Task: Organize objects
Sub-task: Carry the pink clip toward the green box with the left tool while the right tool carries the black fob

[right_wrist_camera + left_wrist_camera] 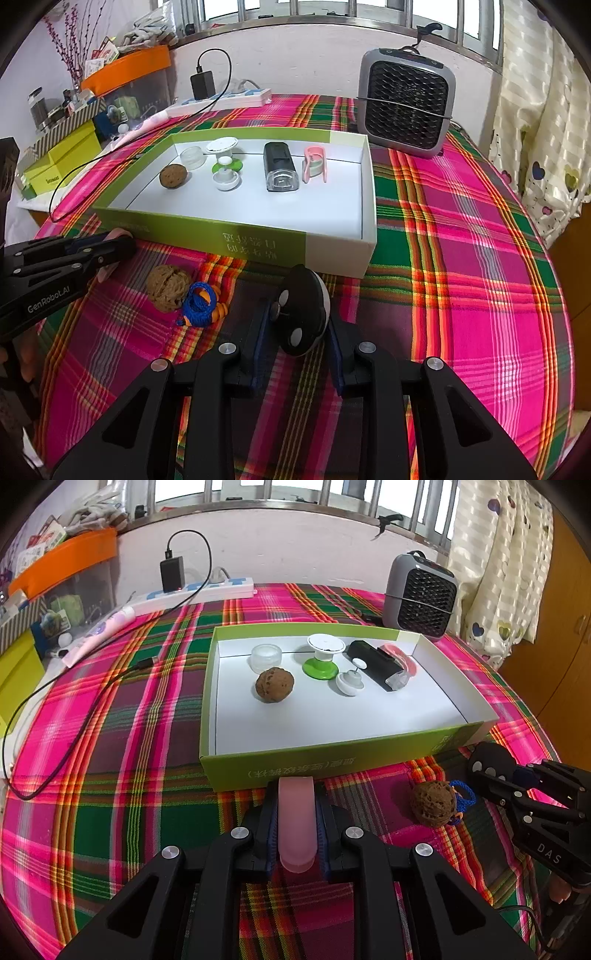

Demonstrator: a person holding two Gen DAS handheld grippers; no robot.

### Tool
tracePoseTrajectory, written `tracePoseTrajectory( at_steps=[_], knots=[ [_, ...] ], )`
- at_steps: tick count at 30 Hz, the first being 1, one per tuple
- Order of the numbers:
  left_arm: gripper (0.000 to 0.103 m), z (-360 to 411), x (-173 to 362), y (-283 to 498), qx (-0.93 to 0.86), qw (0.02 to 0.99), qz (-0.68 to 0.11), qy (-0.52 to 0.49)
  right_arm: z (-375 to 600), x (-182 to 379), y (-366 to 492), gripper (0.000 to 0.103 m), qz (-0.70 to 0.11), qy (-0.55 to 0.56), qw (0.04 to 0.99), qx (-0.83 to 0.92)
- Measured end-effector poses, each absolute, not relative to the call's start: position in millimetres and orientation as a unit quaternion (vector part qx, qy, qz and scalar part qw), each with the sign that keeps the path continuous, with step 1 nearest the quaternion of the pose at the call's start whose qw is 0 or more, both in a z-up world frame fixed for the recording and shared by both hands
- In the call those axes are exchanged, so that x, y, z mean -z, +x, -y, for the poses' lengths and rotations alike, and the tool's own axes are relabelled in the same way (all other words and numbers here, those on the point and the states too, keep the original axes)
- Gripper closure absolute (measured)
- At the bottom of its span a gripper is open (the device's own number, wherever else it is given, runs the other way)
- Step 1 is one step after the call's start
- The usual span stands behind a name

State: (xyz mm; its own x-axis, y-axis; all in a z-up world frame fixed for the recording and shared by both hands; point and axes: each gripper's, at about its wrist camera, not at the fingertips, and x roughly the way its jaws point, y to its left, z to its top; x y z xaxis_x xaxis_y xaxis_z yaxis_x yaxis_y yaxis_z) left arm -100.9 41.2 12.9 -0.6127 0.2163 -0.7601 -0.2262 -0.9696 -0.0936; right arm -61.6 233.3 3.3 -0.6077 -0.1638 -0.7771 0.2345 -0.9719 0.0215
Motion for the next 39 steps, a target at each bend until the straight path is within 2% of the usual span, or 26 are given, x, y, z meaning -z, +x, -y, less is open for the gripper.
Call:
tracePoseTrajectory(
  at_steps=[39],
  knots=[
    [0.087,-34,-55,-101,-0.915,0.120,0.000,-0.386,-240,-43,-67,0.074,-0.029,0.388,0.122,0.913]
  ],
)
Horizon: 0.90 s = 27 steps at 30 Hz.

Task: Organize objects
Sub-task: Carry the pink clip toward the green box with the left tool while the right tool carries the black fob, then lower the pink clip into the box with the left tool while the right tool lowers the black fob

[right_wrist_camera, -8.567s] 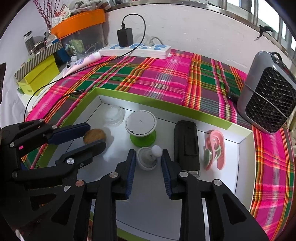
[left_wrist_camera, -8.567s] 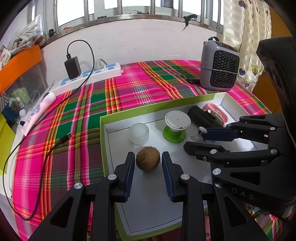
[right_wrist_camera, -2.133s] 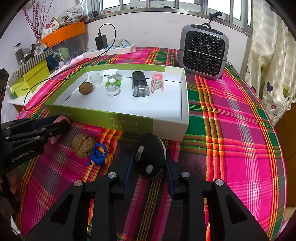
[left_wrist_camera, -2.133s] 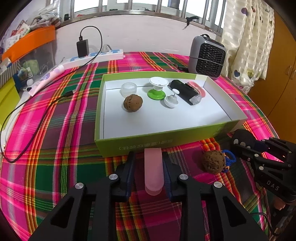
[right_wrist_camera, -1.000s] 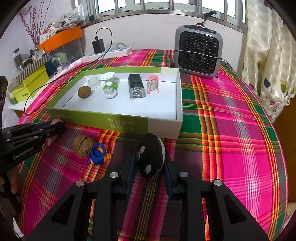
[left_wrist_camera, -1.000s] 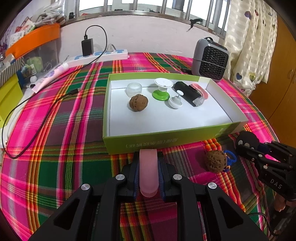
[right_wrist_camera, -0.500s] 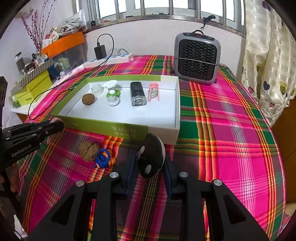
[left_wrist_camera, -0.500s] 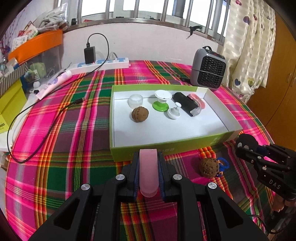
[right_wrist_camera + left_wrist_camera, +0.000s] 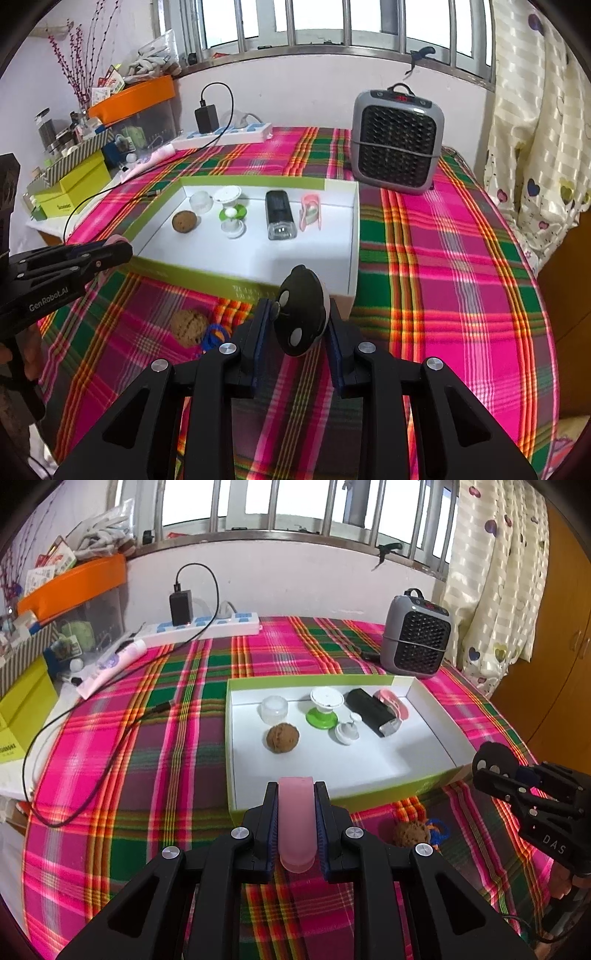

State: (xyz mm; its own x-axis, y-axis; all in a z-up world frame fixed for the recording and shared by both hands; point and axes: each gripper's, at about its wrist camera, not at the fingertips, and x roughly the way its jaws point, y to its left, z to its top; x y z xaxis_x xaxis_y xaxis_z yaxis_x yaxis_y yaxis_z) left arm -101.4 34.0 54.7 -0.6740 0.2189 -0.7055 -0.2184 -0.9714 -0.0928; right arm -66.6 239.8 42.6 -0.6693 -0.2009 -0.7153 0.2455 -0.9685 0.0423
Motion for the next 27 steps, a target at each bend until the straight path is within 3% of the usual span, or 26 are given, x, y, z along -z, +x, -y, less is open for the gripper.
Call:
tracePoseTrajectory(
  at_steps=[27],
  knots=[
    [0.087,-40,-35,-160,-0.904,0.107,0.003,-0.414,-231,-28,-155,0.074,-0.050,0.423,0.122,0.897]
  ],
)
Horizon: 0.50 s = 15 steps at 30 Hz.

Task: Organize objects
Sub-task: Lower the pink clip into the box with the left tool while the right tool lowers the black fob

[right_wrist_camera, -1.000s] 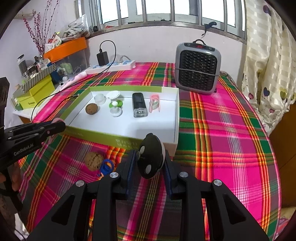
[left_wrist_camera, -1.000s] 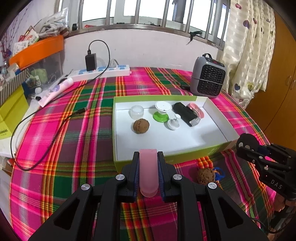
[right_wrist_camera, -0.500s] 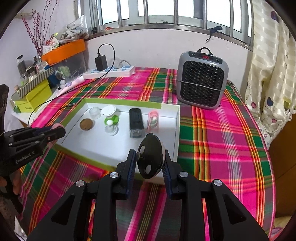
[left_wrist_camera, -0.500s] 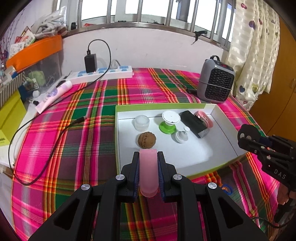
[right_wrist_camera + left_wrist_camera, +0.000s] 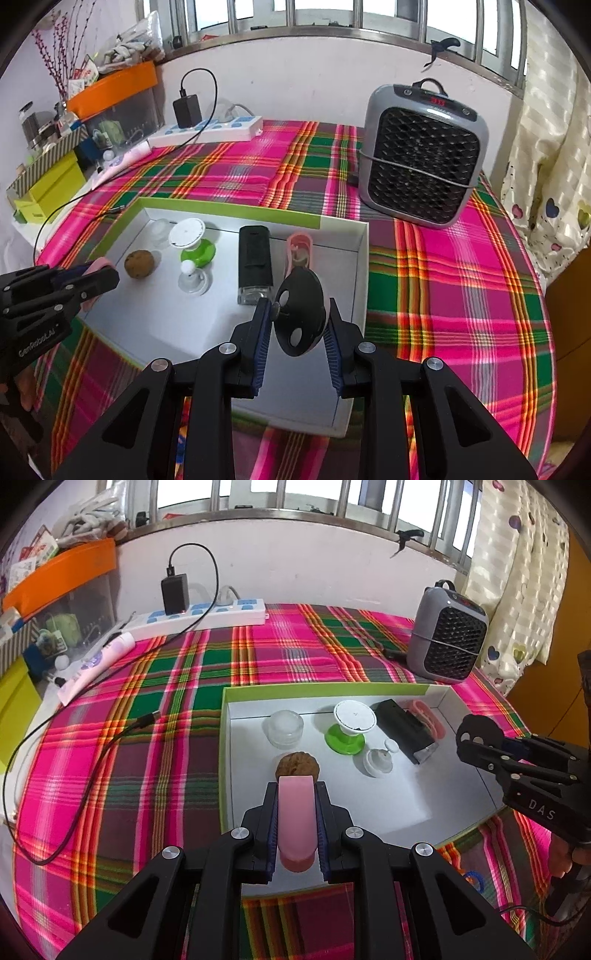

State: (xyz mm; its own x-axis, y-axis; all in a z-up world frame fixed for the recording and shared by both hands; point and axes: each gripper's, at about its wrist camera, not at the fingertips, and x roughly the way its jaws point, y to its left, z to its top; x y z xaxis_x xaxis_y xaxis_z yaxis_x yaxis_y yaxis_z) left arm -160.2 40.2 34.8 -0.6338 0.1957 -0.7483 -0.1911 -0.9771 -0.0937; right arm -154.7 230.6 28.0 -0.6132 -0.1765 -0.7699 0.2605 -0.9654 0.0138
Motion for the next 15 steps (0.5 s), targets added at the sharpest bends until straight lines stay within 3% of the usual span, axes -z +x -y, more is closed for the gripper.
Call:
tracePoseTrajectory(
  at_steps=[15],
  knots=[
    [0.087,-49,-23,-172,-0.899,0.106,-0.014,-0.425,-226,-15,-170,0.074,-0.061,0.432,0.123,0.891]
  ],
)
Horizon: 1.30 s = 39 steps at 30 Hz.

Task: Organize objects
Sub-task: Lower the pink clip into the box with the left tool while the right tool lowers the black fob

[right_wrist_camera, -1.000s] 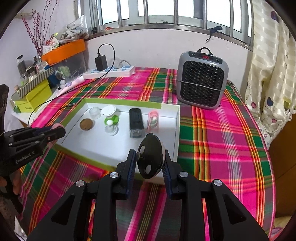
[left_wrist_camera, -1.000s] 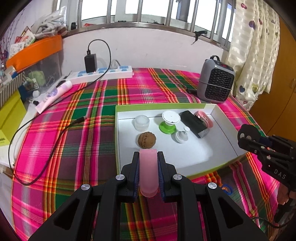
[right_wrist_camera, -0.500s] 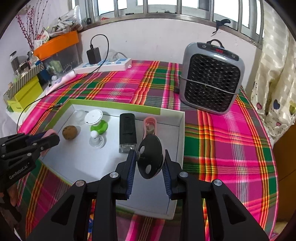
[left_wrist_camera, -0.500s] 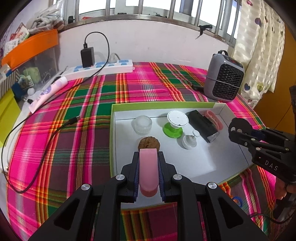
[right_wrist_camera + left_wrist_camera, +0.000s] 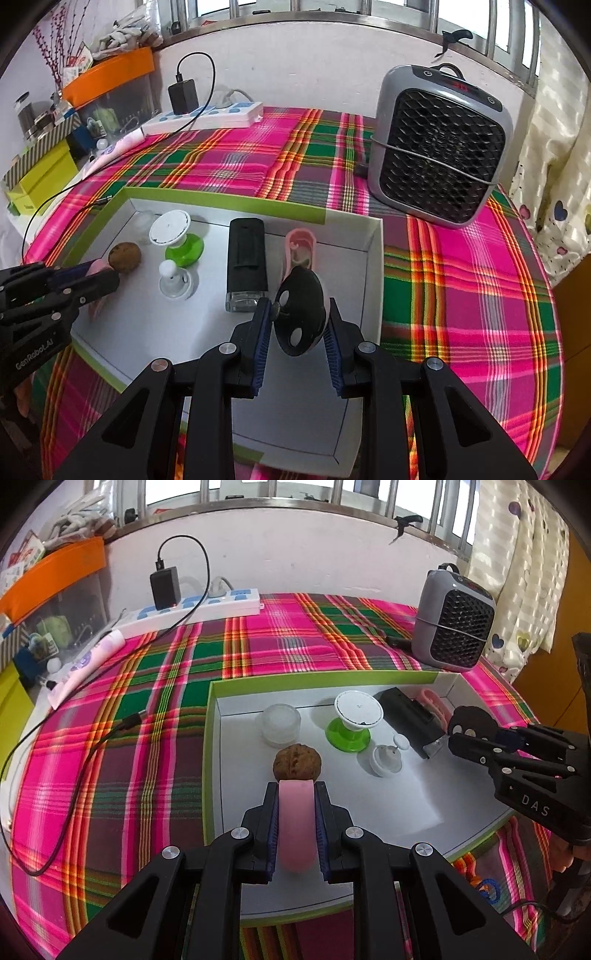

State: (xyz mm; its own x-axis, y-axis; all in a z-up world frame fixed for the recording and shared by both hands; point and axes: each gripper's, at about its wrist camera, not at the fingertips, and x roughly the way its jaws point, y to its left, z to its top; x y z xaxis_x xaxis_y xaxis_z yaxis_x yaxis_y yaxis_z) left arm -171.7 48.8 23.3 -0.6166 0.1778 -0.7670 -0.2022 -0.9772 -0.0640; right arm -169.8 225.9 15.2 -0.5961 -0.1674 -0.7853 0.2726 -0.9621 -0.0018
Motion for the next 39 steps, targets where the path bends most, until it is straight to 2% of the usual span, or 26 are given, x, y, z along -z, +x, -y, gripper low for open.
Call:
tracePoseTrajectory(
  at_steps=[28,37,39],
  knots=[
    [0.086,-56.6,-20.2,-174.3,-0.900,0.100,-0.037,-0.423,-217.8,-10.8,-167.5,0.074,-0.088,0.423,0.117,0.894],
    [0.075,-56.3,-22.0,-172.1,-0.901,0.104,-0.032,-0.419,-218.5,-11.7,-166.7,0.073,-0.086,0.419,0.114,0.897],
    [0.073,-55.5,-22.6,-171.5,-0.902,0.103,-0.030,-0.419,-218.6,-13.2,-165.9,0.067,-0.084,0.416,0.116,0.898]
  ],
)
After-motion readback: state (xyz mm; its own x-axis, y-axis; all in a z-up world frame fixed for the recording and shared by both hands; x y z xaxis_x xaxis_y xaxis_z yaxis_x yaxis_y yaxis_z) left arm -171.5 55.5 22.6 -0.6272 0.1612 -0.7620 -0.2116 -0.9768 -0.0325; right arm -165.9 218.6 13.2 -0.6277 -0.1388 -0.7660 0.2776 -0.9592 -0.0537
